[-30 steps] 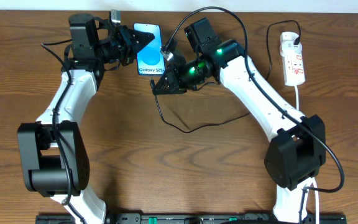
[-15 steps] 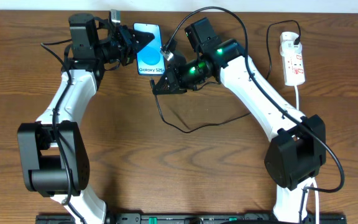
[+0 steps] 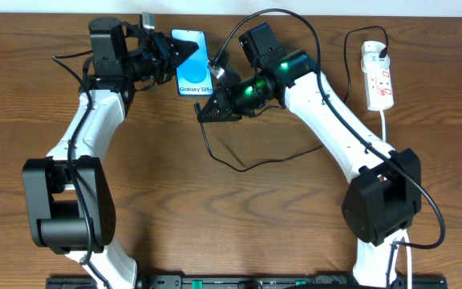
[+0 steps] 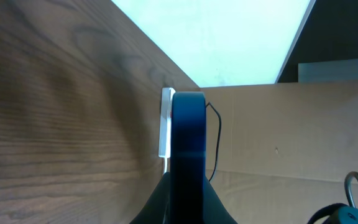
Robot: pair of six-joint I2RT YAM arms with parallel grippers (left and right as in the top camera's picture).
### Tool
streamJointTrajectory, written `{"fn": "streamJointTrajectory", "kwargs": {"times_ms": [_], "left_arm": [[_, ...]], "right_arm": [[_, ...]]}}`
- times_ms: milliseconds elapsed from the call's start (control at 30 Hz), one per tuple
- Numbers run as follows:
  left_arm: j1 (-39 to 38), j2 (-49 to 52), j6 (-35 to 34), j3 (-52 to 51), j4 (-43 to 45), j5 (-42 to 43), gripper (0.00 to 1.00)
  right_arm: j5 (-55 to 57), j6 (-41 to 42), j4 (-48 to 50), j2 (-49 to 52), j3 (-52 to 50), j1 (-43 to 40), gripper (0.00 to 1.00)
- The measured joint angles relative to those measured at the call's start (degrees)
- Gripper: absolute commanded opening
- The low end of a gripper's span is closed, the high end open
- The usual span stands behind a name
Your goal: Plug charger to phone and switch on socket
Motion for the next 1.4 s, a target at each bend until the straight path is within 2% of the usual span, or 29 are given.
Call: {"fn": "streamJointTrajectory", "kwargs": {"times_ms": [700,1400], "left_arm": [[0.00,0.00,-0.42,0.00,-0.02,-0.15,0.07],[0.00,0.00,-0.44,0.00,0.00,-0.15,0.07]], "right_arm": [[0.48,-0.48,-2.80,-2.43,0.00,-0.63,0.01],[1.75,-0.83,-1.53,-2.43,0.00,-0.63,0.01]]}}
